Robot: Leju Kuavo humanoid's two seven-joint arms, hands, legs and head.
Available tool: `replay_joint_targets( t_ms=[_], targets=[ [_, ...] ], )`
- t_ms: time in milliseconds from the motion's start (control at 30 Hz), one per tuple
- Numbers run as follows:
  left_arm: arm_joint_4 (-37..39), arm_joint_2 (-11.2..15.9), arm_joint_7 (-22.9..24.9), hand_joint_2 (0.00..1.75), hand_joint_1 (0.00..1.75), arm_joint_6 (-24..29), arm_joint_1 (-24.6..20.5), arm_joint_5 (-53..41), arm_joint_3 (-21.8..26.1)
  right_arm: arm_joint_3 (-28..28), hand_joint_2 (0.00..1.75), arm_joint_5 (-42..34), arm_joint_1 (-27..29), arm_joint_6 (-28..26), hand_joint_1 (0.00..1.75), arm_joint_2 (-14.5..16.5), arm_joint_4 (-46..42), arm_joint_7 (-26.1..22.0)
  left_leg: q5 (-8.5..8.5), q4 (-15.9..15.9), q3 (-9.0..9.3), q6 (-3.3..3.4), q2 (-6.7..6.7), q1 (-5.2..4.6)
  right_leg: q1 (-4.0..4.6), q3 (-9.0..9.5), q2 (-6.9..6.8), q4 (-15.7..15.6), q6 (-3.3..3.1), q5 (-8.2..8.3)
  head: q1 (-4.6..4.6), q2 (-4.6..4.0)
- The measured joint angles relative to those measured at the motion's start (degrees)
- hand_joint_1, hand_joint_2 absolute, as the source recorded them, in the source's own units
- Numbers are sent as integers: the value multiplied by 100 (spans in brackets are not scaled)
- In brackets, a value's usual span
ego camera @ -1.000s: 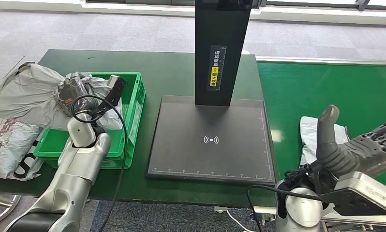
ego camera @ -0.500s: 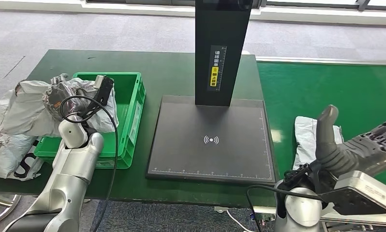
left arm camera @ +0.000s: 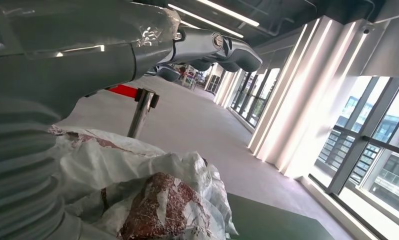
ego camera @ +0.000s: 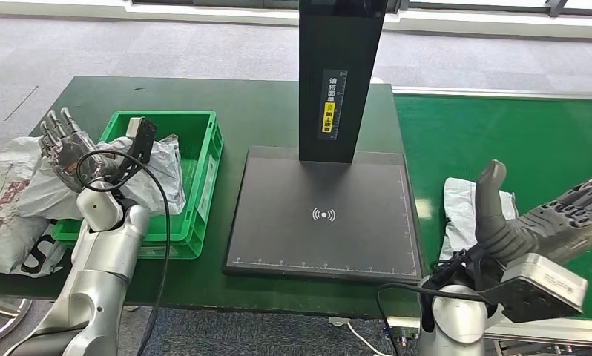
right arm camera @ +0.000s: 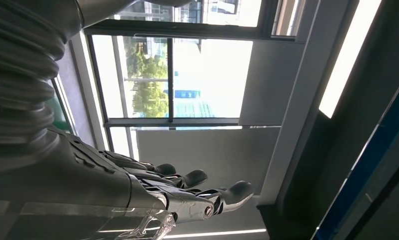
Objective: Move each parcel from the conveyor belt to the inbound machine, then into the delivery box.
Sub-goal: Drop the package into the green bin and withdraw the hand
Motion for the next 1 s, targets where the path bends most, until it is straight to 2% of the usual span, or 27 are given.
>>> replay_joint_targets(
  t_ms=[200, 367, 733, 800, 867, 1000],
  targets=[
    [-248, -5, -164, 175, 0, 2, 106, -2, 146, -35, 175, -64, -33, 0, 0, 0, 333, 2, 0, 0, 0, 0, 0, 0, 0, 0, 0, 0, 0, 0, 0, 0],
    [-330, -70, -539, 175, 0, 2, 135, 33, 292, -78, 175, -73, -55, 0, 0, 0, 606, 2, 0, 0, 0, 0, -2, 0, 0, 0, -1, 0, 0, 0, 0, 0],
    [-63, -151, -562, 175, 0, 2, 38, 1, 302, -201, 175, -63, -58, 0, 0, 0, 834, 2, 0, 0, 0, 0, -1, 0, 0, -1, -1, 0, 0, 0, 1, 0],
    [-21, -173, -673, 87, 0, 2, 21, 19, 320, -205, 175, -63, -58, 0, 0, 0, 847, 2, 0, 0, -1, 0, -2, 0, 0, -2, -1, 0, 0, 0, 1, 0],
    [54, -228, -988, 0, 0, 2, -26, 131, 408, -219, 175, -62, -57, 0, 0, 0, 862, 2, 0, 0, -1, 0, -3, 0, 0, -2, -2, 0, 0, 0, 1, 0],
    [382, -386, -2042, 0, 0, 2, -199, 709, 789, -251, 175, -33, -57, 0, 0, 0, 898, 1, 0, 0, -2, 0, -3, 0, 0, -1, -2, 0, 0, 0, 1, 0]
  ],
)
